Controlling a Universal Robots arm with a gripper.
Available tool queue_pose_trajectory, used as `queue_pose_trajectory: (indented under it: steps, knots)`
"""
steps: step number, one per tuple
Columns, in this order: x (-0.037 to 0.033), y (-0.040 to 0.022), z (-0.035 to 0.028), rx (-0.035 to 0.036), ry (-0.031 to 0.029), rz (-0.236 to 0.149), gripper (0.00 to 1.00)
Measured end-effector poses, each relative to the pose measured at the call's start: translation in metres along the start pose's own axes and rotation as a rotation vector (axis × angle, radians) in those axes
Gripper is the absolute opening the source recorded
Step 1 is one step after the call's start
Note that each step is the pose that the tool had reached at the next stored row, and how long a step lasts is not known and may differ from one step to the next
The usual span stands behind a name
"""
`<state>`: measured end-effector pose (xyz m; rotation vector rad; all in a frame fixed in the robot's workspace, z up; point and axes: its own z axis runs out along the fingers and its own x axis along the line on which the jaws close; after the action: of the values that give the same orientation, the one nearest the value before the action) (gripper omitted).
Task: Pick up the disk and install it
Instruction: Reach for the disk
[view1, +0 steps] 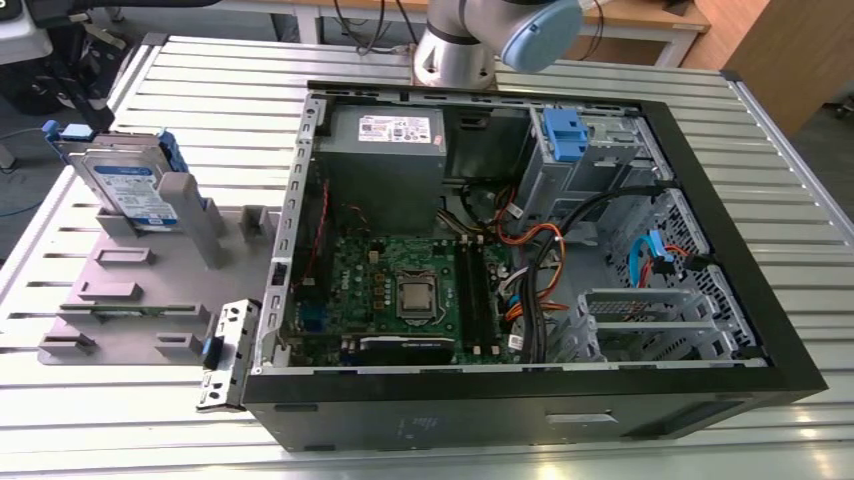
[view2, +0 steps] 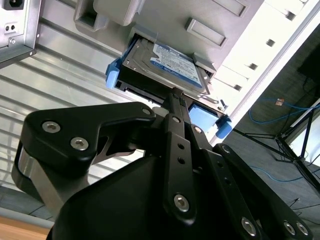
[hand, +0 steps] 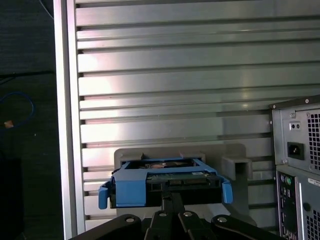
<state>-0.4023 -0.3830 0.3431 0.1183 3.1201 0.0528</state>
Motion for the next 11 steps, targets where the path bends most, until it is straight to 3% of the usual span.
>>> queue_pose_trajectory:
  steps: [11]
  knots:
    - [0.0000,-0.0001,0.0013,0.0000,-0.0001,0.000,0.11]
